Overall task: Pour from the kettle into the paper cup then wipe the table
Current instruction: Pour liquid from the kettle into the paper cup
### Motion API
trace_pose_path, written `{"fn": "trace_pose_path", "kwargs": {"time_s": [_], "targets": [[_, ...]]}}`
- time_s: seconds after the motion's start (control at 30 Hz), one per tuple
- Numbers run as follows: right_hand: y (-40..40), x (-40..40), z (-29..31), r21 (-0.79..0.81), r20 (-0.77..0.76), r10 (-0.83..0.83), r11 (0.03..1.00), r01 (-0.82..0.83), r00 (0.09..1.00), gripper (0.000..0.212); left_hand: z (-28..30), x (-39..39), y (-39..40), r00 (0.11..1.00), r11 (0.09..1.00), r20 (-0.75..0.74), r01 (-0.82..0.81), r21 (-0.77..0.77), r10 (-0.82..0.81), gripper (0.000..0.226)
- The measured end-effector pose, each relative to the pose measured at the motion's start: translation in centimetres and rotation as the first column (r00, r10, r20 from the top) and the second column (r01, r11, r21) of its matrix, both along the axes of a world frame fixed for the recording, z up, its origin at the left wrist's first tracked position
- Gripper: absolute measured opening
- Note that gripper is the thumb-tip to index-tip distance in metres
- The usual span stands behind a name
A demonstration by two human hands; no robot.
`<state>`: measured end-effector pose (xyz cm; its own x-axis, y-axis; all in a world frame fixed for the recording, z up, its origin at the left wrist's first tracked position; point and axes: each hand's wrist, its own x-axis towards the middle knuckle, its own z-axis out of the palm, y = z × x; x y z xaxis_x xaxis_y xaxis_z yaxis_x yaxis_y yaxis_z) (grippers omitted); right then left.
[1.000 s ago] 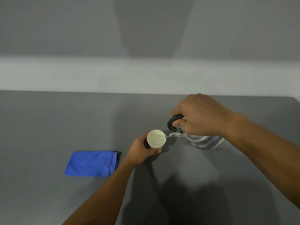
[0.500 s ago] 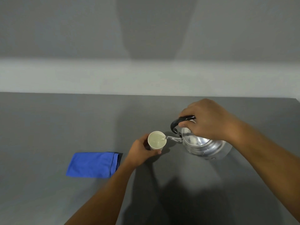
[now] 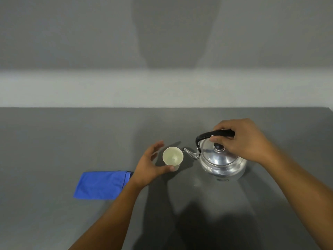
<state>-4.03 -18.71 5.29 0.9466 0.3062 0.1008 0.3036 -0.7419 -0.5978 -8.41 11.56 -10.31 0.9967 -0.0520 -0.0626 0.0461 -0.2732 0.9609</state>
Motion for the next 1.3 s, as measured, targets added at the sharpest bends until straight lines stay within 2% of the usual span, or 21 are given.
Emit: {"fn": "trace_pose_path", "kwargs": {"time_s": [0.13, 0.27, 0.47, 0.57, 0.67, 1.1, 1.3], "targets": [[-1.4, 0.4, -0.3, 0.093, -0.039, -0.078, 0.992, 0.081, 0.996, 0.017, 3.5, 0.8, -0.8, 0.988, 0.999, 0.149, -0.032, -0.006, 0.033, 0.062], [-2.4, 1.1, -0.1, 0.11, -0.039, -0.102, 0.988, 0.105, 0.994, 0.019, 7.6, 2.9, -3.7, 0.968, 0.994, 0.235, 0.075, 0.08, -0.091, 0.04], [-3.8, 2.6, 0.1, 0.114, -0.042, -0.042, 0.992, 0.047, 0.998, 0.011, 11.0, 6.4, -9.2, 0.938, 0.961, 0.226, 0.232, 0.151, -0.262, 0.041], [-4.4, 3.3, -0.3, 0.128, -0.055, -0.036, 0.991, 0.043, 0.998, 0.009, 11.0, 8.0, -10.8, 0.951, 0.965, 0.194, 0.215, 0.152, -0.243, 0.033], [-5.1, 4.1, -1.1, 0.147, -0.072, -0.034, 0.988, 0.045, 0.997, 0.012, 10.3, 9.4, -11.8, 0.958, 0.967, 0.2, 0.165, 0.193, -0.203, 0.034], [-7.1, 8.2, -4.3, 0.066, -0.142, -0.05, 0.996, 0.06, 0.989, 0.02, 8.1, 12.9, -13.8, 0.966, 0.917, 0.119, 0.173, 0.36, -0.229, 0.022], [-7.1, 8.6, -4.6, 0.049, -0.165, -0.084, 0.994, 0.093, 0.983, 0.021, 8.1, 13.3, -14.4, 0.961, 0.894, 0.138, 0.165, 0.416, -0.242, 0.022]]}}
